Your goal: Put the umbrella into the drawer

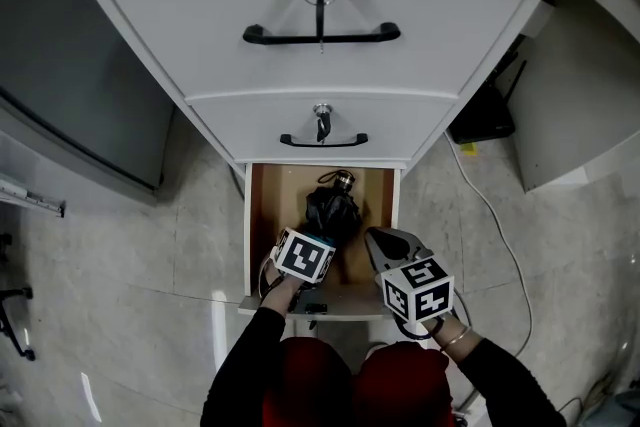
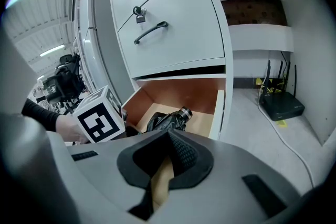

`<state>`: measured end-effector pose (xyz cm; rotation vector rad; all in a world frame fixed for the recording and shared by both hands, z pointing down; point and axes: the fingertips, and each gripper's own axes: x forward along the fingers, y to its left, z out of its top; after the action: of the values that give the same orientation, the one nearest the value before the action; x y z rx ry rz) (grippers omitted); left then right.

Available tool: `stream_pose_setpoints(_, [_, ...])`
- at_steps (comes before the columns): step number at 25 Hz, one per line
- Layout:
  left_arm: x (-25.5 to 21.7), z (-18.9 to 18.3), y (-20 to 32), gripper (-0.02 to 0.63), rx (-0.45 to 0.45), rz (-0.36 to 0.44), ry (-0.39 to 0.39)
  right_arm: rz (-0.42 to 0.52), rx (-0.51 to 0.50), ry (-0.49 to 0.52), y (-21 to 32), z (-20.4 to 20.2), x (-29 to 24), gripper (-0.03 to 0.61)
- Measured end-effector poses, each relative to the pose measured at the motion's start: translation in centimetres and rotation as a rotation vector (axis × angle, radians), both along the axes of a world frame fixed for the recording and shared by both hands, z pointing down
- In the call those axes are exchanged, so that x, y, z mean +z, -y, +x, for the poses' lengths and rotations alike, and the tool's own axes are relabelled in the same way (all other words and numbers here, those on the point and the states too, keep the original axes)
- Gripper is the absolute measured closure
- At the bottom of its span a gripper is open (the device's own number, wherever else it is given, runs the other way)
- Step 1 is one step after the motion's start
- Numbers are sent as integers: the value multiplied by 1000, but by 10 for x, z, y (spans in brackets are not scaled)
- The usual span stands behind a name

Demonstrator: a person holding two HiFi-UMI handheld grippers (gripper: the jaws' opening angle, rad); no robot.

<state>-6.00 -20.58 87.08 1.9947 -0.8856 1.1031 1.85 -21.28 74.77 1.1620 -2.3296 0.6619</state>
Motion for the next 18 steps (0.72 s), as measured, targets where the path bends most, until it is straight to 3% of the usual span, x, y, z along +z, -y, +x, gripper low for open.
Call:
stream_pose_setpoints(9, [-14,-1,10,307,-42,70,-27,19,9,14,1,-4,-9,577])
stream_pose_setpoints(18, [-52,-3,16,310,-106,168,-144,41,26,32,4,-2,-21,577])
